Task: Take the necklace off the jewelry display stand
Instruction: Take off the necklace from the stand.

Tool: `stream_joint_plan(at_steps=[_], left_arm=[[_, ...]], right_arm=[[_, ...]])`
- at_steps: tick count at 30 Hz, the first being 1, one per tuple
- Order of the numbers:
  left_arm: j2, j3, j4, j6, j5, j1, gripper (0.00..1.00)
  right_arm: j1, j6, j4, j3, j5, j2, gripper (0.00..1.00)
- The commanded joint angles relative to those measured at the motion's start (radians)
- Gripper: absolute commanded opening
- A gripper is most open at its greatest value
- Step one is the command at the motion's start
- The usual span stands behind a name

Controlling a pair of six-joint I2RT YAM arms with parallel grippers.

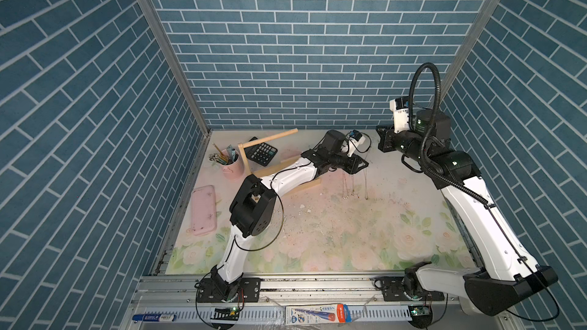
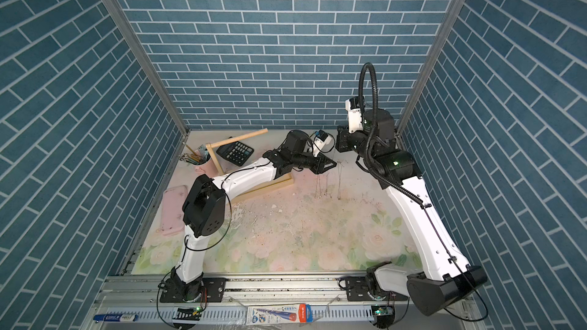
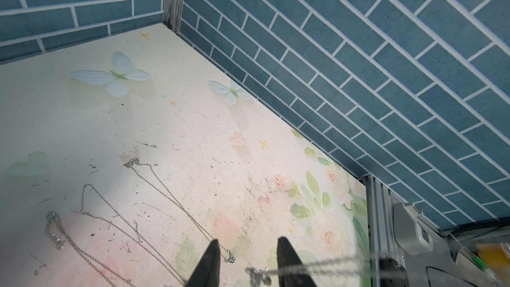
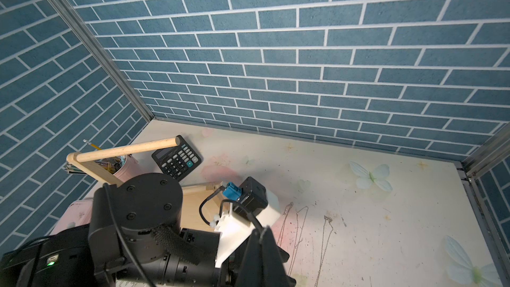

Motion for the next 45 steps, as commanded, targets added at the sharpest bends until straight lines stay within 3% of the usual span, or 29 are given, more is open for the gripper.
stream_joint_plan(at_steps=[1,33,45], left_arm=[[0.008,0.020,0.037,-0.008,0.020,-0.004,0.35],[0.025,0.010,0.064,-0.022,0.045,-0.005,0.19],[0.014,-0.032,0.079,-0.025,0.041,-0.005,0.17]], right_arm=[[-0.005,-0.010,0.004,-0.017,-0.034,-0.005,0.00],[-0.008,-0.006,0.005,0.006,-0.056,0.013,0.00],[-0.008,-0.005,0.002,0.026,-0.056,0.021,0.00]])
